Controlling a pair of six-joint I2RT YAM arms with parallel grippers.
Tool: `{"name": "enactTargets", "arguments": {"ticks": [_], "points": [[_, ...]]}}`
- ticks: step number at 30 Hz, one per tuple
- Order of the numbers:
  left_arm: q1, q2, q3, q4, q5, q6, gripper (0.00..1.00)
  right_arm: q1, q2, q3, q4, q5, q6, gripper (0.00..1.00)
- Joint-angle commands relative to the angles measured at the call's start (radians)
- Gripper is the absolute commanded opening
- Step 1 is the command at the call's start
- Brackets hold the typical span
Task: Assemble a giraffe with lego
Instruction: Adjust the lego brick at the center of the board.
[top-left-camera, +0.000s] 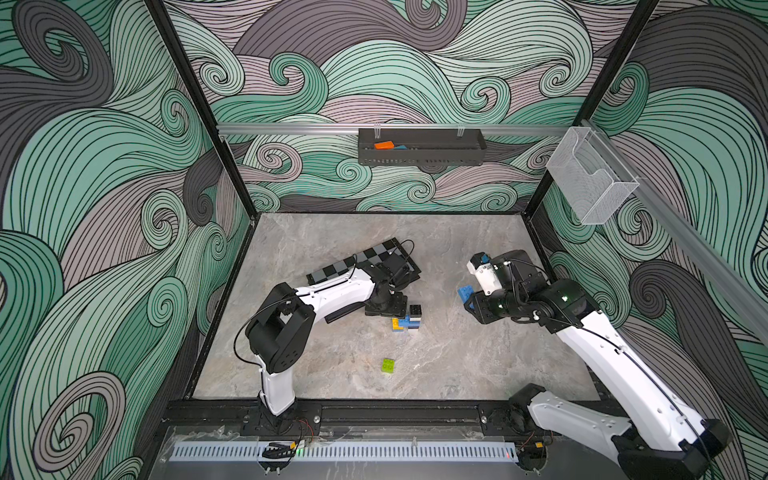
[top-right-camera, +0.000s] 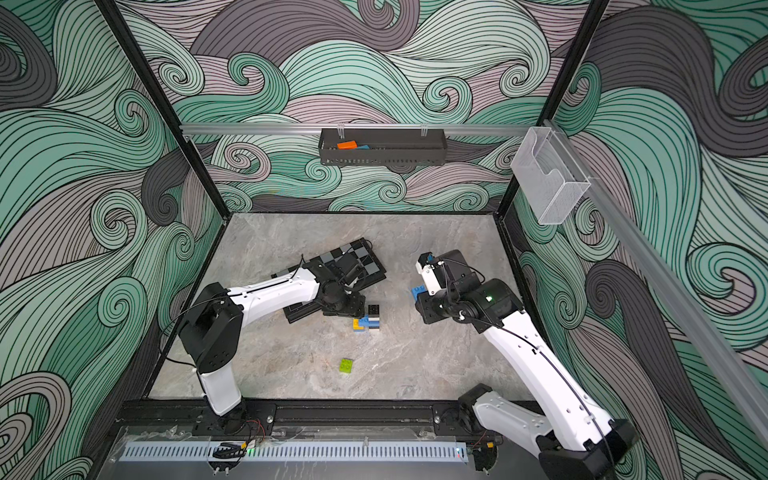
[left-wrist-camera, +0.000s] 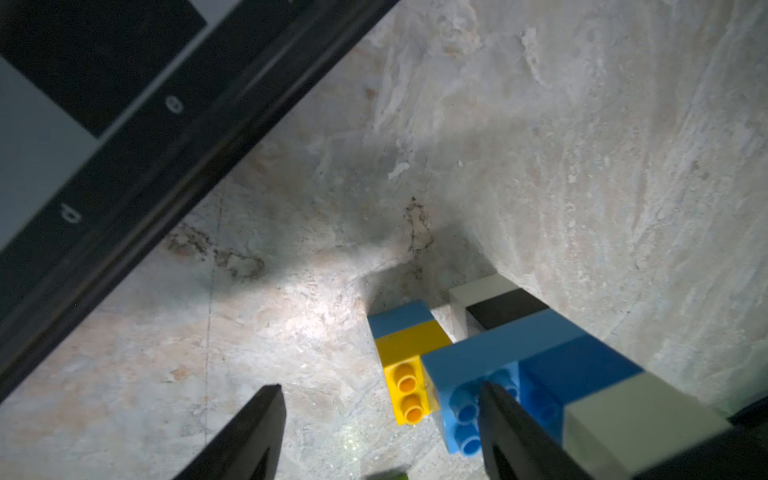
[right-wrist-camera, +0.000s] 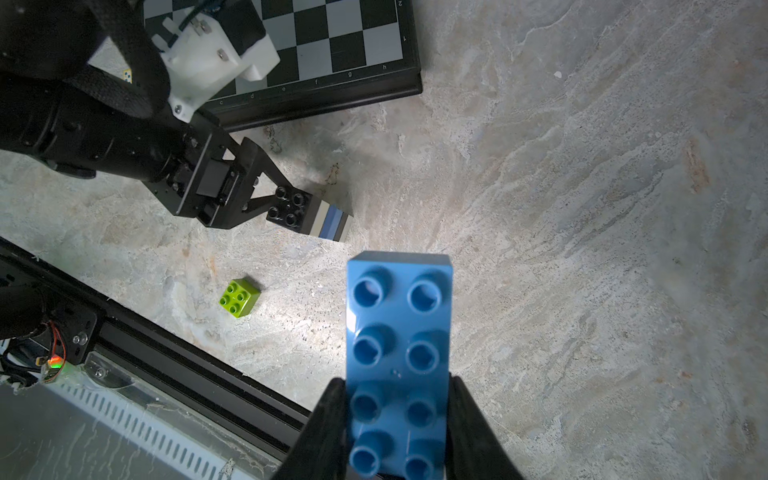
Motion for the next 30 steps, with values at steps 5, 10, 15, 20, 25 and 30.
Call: {"name": "enactTargets", "arguments": {"ticks": [5, 10, 15, 20, 25, 30], "points": [[0.005, 0.052, 0.032, -0.052, -0.085, 0.073, 0.77, -0.008, -0.020, -0.003, -0.010, -0.011, 0.004, 0.26], [0.008, 0.011, 0.027, -0.002, -0.042, 0.064, 0.77, -0.008, -0.009, 0.006, -0.004, -0.025, -0.034, 0.26], [0.011, -0.018, 0.019, 0.005, -0.016, 0.065, 0.77, -0.009, 0.005, 0.016, 0.066, -0.106, -0.149, 0.26], [0.020, -0.090, -0.025, 0.006, 0.019, 0.047, 0.76, -0.008, 0.081, 0.081, 0.084, -0.188, -0.261, 0.26], [0.029, -0.154, -0.057, 0.007, 0.039, 0.017, 0.76, -0.007, 0.146, 0.137, 0.076, -0.236, -0.340, 0.26], [0.048, -0.165, -0.060, 0.016, 0.057, 0.009, 0.76, -0.006, 0.186, 0.151, 0.062, -0.211, -0.393, 0.25]]}}
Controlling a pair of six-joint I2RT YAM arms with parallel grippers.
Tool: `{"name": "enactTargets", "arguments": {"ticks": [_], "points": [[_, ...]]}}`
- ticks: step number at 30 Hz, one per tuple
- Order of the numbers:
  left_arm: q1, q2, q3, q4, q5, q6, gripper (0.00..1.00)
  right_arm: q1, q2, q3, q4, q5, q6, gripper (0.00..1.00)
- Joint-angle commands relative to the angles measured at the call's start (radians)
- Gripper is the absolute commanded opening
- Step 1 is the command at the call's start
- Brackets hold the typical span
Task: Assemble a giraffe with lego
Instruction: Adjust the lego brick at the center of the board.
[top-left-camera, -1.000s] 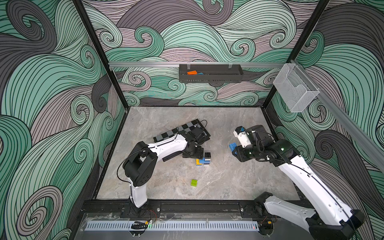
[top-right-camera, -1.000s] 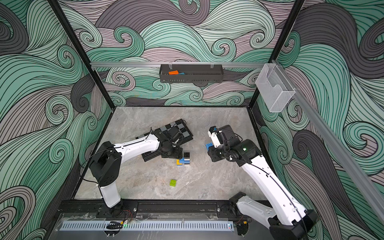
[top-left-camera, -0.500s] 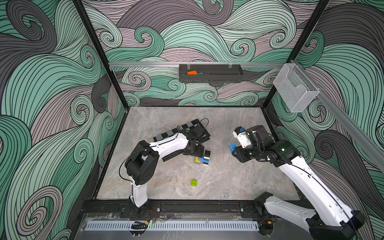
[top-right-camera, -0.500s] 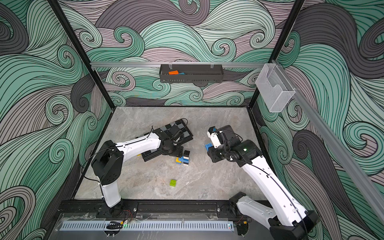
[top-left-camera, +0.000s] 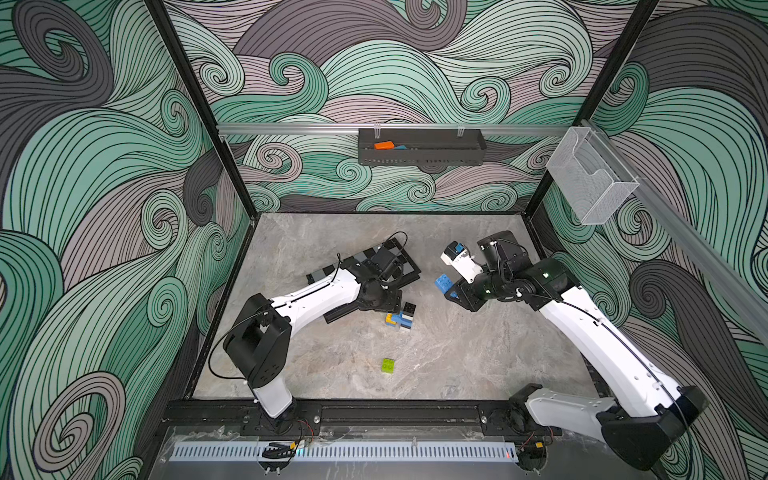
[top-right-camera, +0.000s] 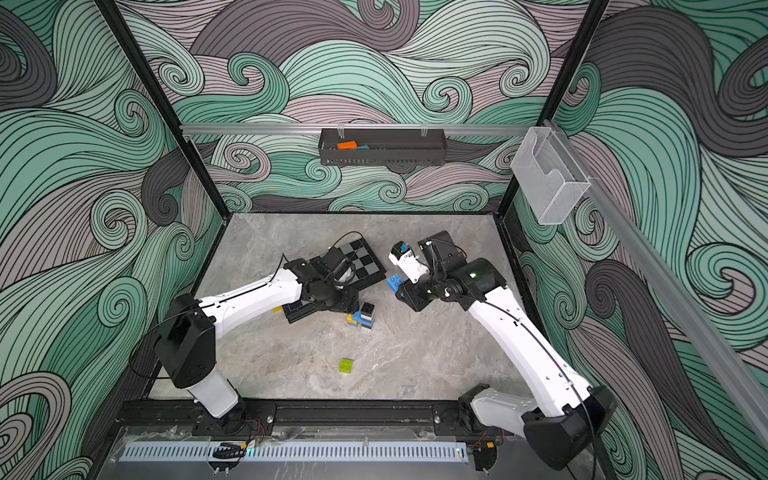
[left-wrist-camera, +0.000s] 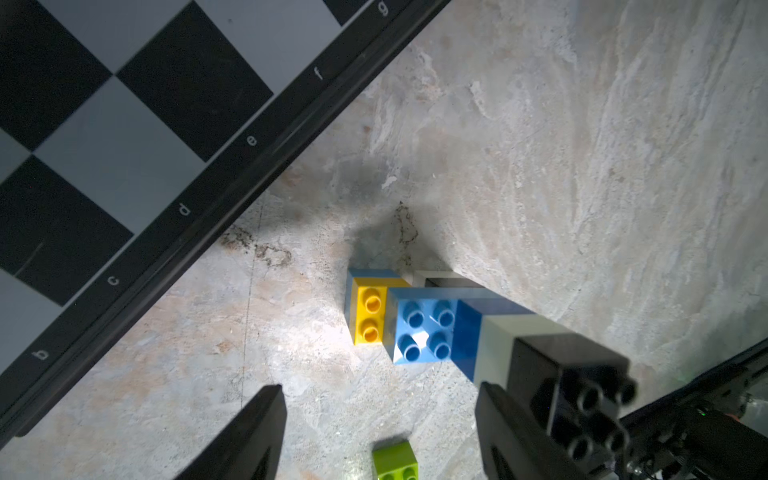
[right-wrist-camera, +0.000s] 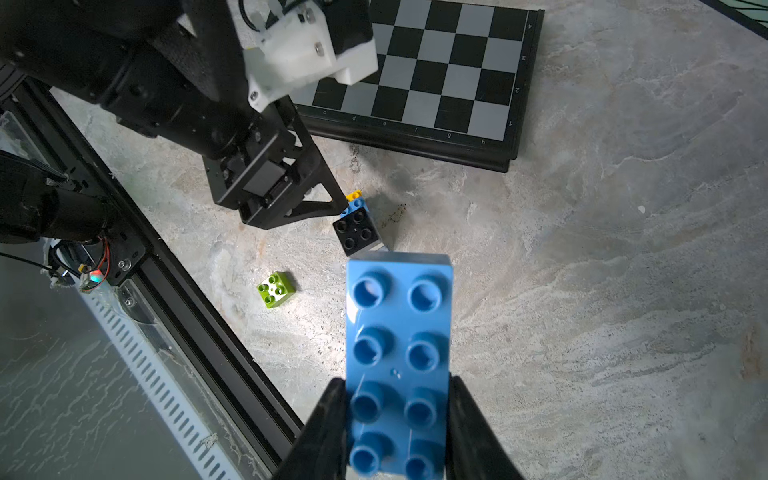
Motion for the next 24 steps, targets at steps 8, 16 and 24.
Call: {"name": "enactTargets", "arguments": {"ticks": [8, 16, 24], "points": [[0.099, -0.045, -0.046, 0.027, 0.114, -0.048, 0.76, 0.000, 0.057, -0.008, -0.002, -0.109, -0.160, 0.25], [0.183, -0.090, -0.048, 0.006, 0.195, -0.050, 0.76, 0.104, 0.207, 0.061, -0.024, 0.000, -0.230, 0.21], [0.204, -0.096, -0.022, 0.045, 0.339, -0.124, 0.77, 0.140, 0.180, -0.029, -0.007, 0.057, -0.353, 0.21]]}}
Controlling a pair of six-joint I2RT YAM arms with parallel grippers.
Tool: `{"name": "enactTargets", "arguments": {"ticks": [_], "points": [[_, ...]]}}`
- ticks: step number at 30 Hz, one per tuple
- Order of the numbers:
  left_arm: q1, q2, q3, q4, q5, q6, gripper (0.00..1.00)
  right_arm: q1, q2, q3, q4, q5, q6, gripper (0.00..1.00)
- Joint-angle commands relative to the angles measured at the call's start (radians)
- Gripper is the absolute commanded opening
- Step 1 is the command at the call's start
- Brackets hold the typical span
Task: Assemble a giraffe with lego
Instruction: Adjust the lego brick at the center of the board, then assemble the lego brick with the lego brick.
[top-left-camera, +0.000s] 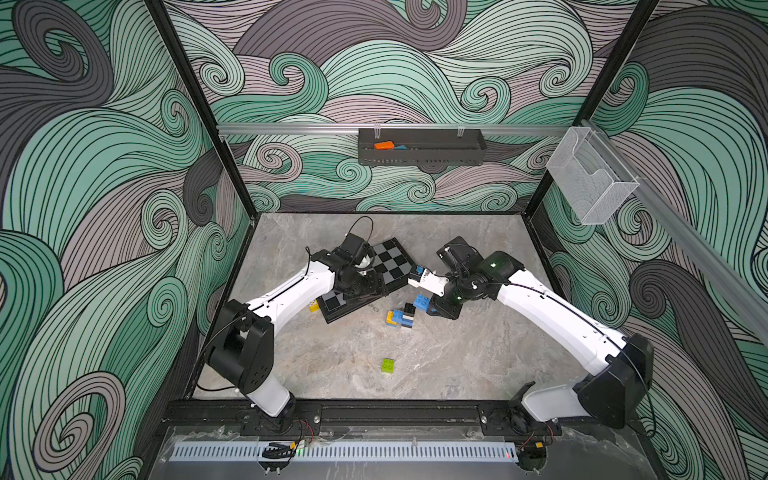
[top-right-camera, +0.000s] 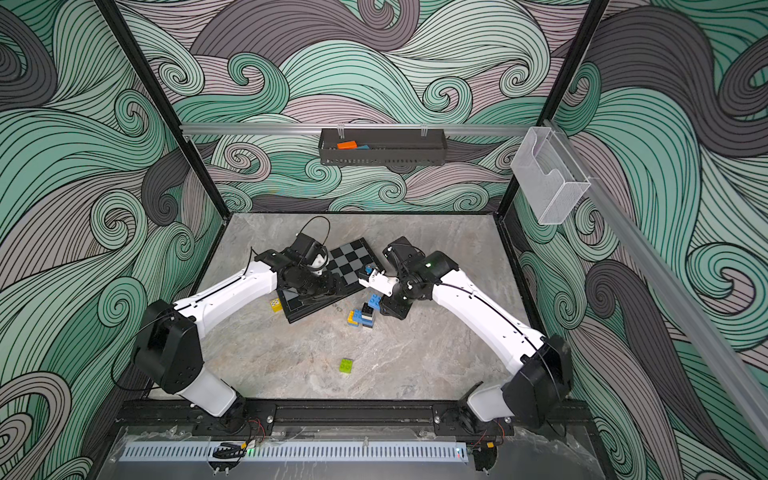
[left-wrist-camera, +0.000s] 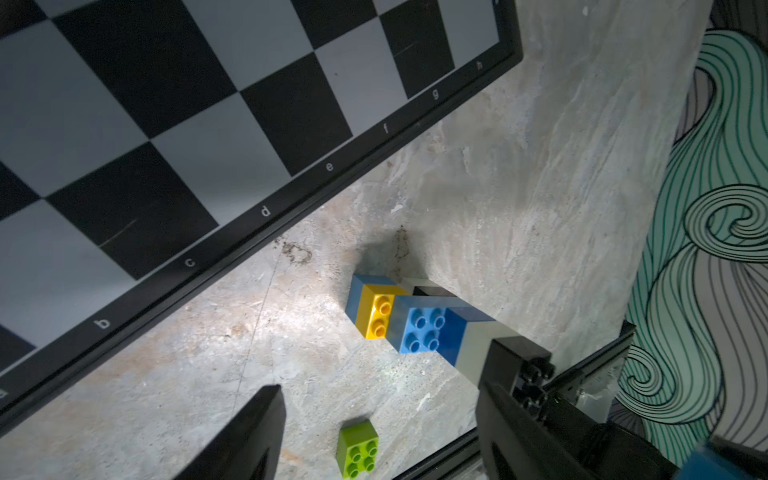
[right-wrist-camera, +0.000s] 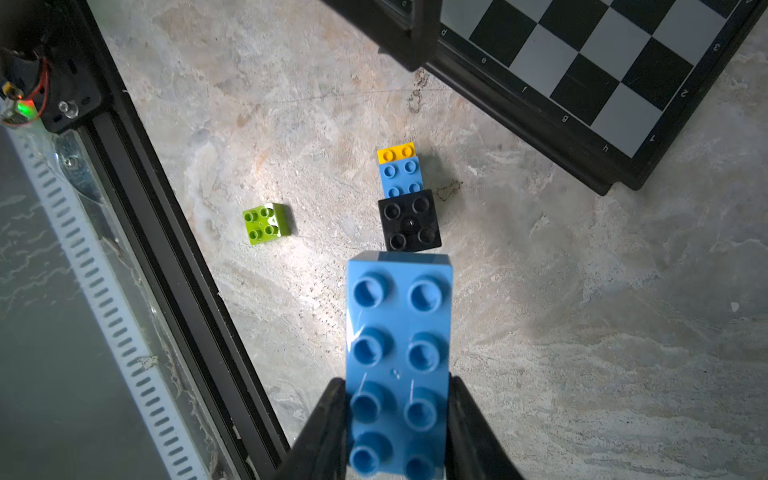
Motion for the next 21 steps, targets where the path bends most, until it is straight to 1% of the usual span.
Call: {"name": "enactTargets", "arguments": {"ticks": [1, 3, 5, 11, 21], "points": [[0.002, -0.021, 0.016, 0.031, 0.098, -0.049, 0.77, 0.001, -0.017, -0.010, -0.002, 0.042, -0.081, 0.21], [0.002, -0.028, 0.005, 0.052, 0.123, -0.058, 0.77, -0.008, 0.008, 0.011, -0.004, 0.047, -0.088, 0.20], [0.002, -0.029, 0.001, 0.058, 0.143, -0.063, 0.77, -0.011, 0.029, 0.018, -0.003, 0.025, -0.116, 0.19], [0.001, -0.040, 0.003, 0.060, 0.160, -0.064, 0.77, -0.016, 0.072, 0.019, 0.001, -0.016, -0.171, 0.19], [-0.019, -0.023, 0.003, 0.078, 0.214, -0.086, 0.77, -0.026, 0.107, 0.018, 0.037, -0.062, -0.173, 0.18]]}}
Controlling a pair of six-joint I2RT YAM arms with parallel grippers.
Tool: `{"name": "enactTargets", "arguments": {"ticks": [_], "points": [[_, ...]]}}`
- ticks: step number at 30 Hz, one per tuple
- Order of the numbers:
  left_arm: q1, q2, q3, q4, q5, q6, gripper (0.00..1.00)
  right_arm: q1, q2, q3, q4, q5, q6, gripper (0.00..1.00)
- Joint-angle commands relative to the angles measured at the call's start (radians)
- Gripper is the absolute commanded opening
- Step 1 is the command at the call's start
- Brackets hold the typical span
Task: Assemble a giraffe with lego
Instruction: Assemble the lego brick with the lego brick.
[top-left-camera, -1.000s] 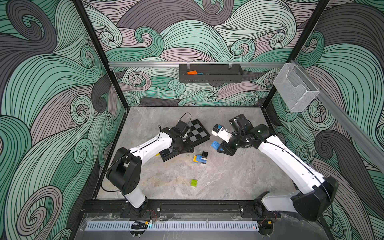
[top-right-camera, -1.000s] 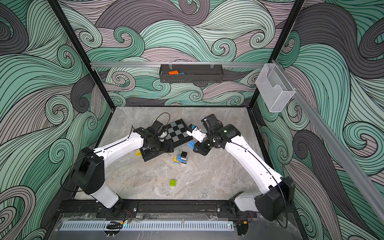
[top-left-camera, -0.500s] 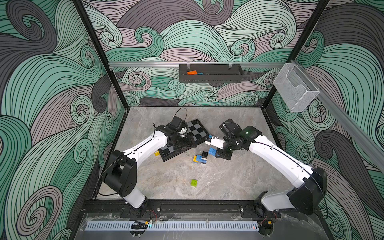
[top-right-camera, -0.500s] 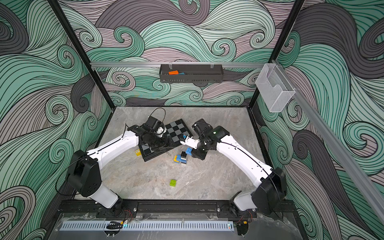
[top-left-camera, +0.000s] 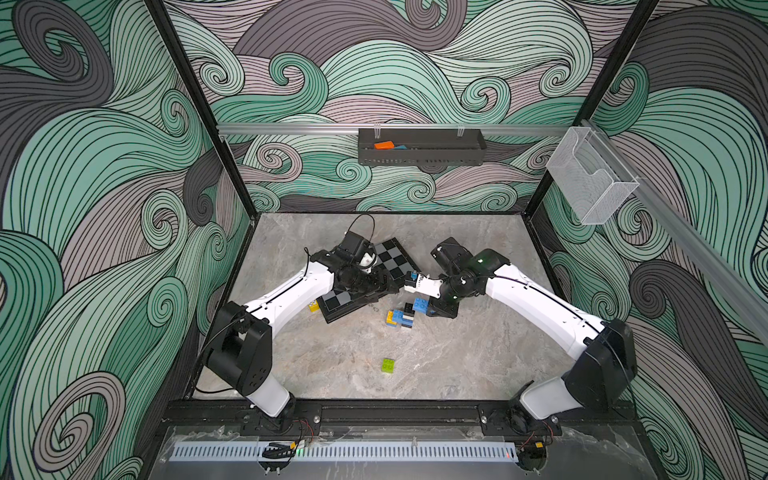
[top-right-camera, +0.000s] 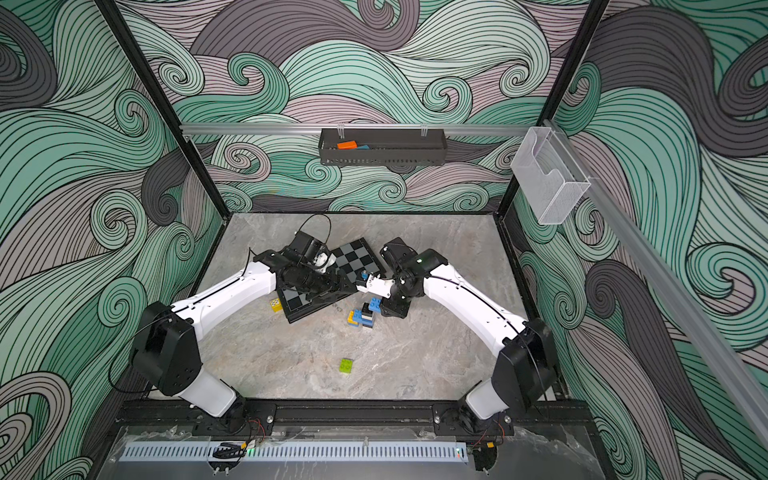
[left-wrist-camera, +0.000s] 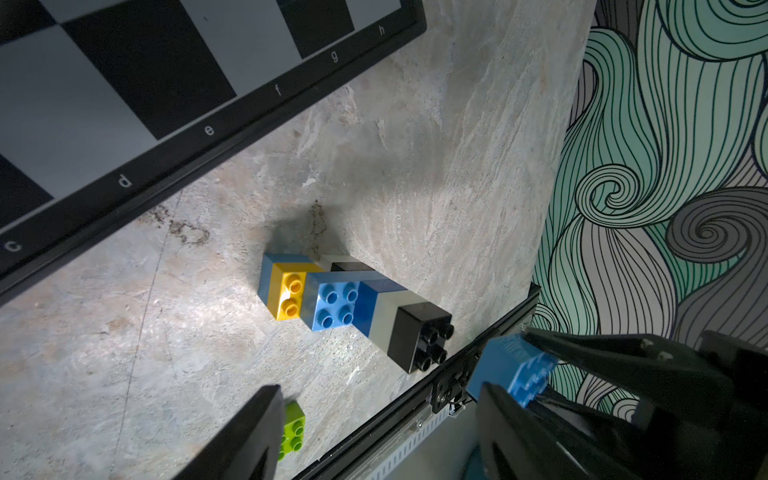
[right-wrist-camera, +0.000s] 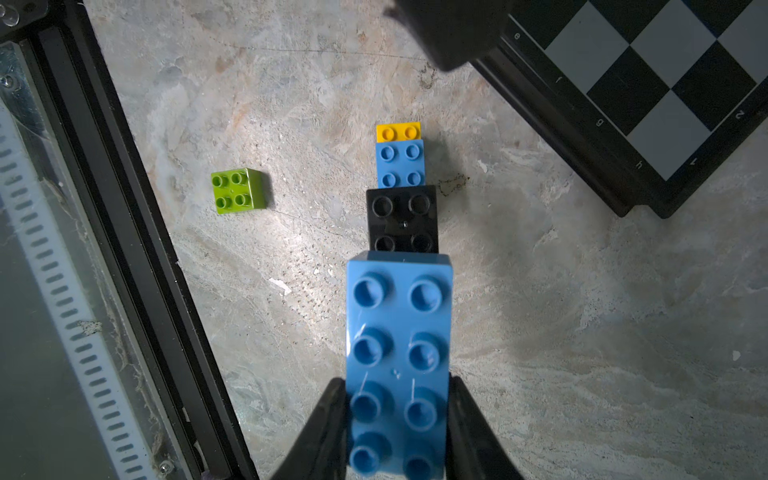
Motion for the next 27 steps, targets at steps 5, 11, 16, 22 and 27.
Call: {"name": "enactTargets", "arguments": {"ticks": [5, 11, 16, 22, 27], "points": [[-0.019, 0.000, -0.005, 0.022, 0.044, -0.013, 0.77, -0.005, 0.007, -0.006, 0.030, -0.057, -0.015, 0.19], [-0.024, 0.013, -0.005, 0.031, 0.068, -0.010, 0.77, -0.005, 0.024, -0.023, 0.049, -0.063, -0.011, 0.18], [-0.029, 0.030, -0.009, 0.044, 0.086, -0.018, 0.77, -0.004, 0.036, -0.037, 0.061, -0.049, -0.010, 0.18], [-0.038, 0.037, -0.014, 0.054, 0.102, -0.023, 0.78, -0.005, 0.035, -0.064, 0.077, -0.043, -0.013, 0.18], [-0.045, 0.042, -0.011, 0.048, 0.105, -0.015, 0.78, -0.009, 0.031, -0.079, 0.082, -0.042, -0.015, 0.19]]}}
